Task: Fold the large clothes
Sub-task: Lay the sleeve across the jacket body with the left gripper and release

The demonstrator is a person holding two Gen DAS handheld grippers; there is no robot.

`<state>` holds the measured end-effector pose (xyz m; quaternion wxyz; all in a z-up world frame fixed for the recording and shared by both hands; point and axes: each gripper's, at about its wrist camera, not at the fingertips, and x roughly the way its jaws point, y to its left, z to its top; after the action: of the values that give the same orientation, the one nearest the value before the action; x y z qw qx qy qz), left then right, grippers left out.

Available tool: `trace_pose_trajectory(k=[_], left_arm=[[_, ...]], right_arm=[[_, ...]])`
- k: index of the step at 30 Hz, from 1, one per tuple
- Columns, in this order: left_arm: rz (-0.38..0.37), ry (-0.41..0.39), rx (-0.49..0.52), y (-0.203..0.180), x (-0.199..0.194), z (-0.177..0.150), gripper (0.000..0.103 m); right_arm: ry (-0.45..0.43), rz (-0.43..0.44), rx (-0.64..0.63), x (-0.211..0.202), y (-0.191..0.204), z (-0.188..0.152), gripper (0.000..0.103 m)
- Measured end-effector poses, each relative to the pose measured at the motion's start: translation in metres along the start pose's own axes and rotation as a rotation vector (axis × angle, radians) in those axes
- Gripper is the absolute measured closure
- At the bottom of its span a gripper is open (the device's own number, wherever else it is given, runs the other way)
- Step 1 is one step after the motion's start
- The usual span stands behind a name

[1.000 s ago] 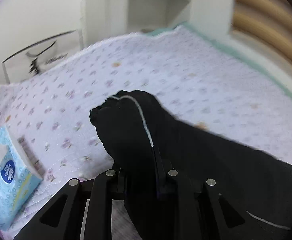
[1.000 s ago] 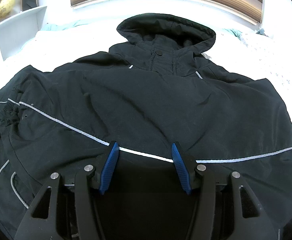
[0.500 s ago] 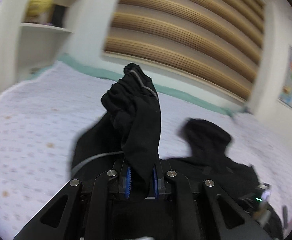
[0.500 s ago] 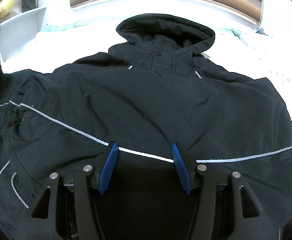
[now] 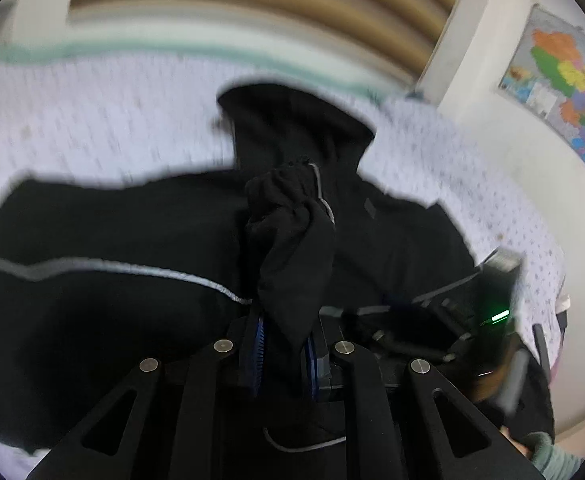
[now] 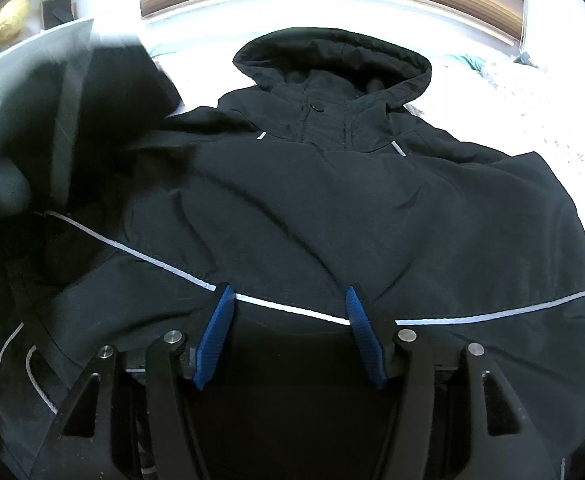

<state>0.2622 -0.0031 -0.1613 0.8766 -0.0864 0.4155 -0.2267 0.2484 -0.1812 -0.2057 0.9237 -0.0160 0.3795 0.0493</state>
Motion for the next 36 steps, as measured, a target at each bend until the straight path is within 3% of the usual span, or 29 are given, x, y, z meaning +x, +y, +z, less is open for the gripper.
trace_pose_trajectory(k=[4, 6, 7, 11, 15, 19, 22, 26, 29, 31, 32, 36], left_arm=[[-0.081, 0.044, -0.036, 0.01, 0.024, -0.014, 0.068], [-0.164, 0.035, -0.053, 0.012, 0.023, -0.016, 0.048], [-0.192, 0.03, -0.046, 0.012, 0.023, -0.019, 0.046], [-0.134, 0.007, 0.035, -0.002, 0.023, -0.031, 0.044], [-0.114, -0.005, 0.05, -0.01, 0.009, -0.032, 0.044], [-0.192, -0.073, -0.008, -0.004, -0.032, -0.035, 0.044], [-0.204, -0.127, -0.064, 0.005, -0.059, -0.039, 0.044], [-0.12, -0.156, -0.095, 0.019, -0.084, -0.044, 0.044], [-0.033, -0.154, -0.067, 0.025, -0.098, -0.051, 0.044], [0.017, -0.158, -0.06, 0.031, -0.107, -0.056, 0.044], [0.033, -0.163, -0.065, 0.034, -0.111, -0.057, 0.044], [0.092, -0.197, -0.083, 0.044, -0.128, -0.055, 0.044]], right_arm=[[-0.002, 0.01, 0.003, 0.0, 0.0, -0.001, 0.037], [-0.001, 0.014, 0.002, 0.001, 0.0, -0.001, 0.035], [0.0, 0.014, 0.0, 0.001, 0.001, -0.001, 0.034], [0.004, 0.014, 0.001, -0.002, 0.002, -0.001, 0.023], [0.016, 0.015, 0.022, -0.017, 0.0, -0.009, 0.022], [0.02, 0.148, 0.059, -0.047, -0.005, -0.017, 0.021], [0.028, 0.242, 0.052, -0.061, 0.006, -0.012, 0.021], [0.066, 0.323, 0.054, -0.059, 0.031, 0.005, 0.021], [0.105, 0.368, 0.13, -0.04, 0.042, 0.02, 0.021], [0.127, 0.364, 0.175, -0.026, 0.043, 0.025, 0.041], [0.149, 0.374, 0.196, -0.019, 0.044, 0.027, 0.065], [0.081, 0.364, 0.205, -0.032, 0.04, 0.032, 0.071]])
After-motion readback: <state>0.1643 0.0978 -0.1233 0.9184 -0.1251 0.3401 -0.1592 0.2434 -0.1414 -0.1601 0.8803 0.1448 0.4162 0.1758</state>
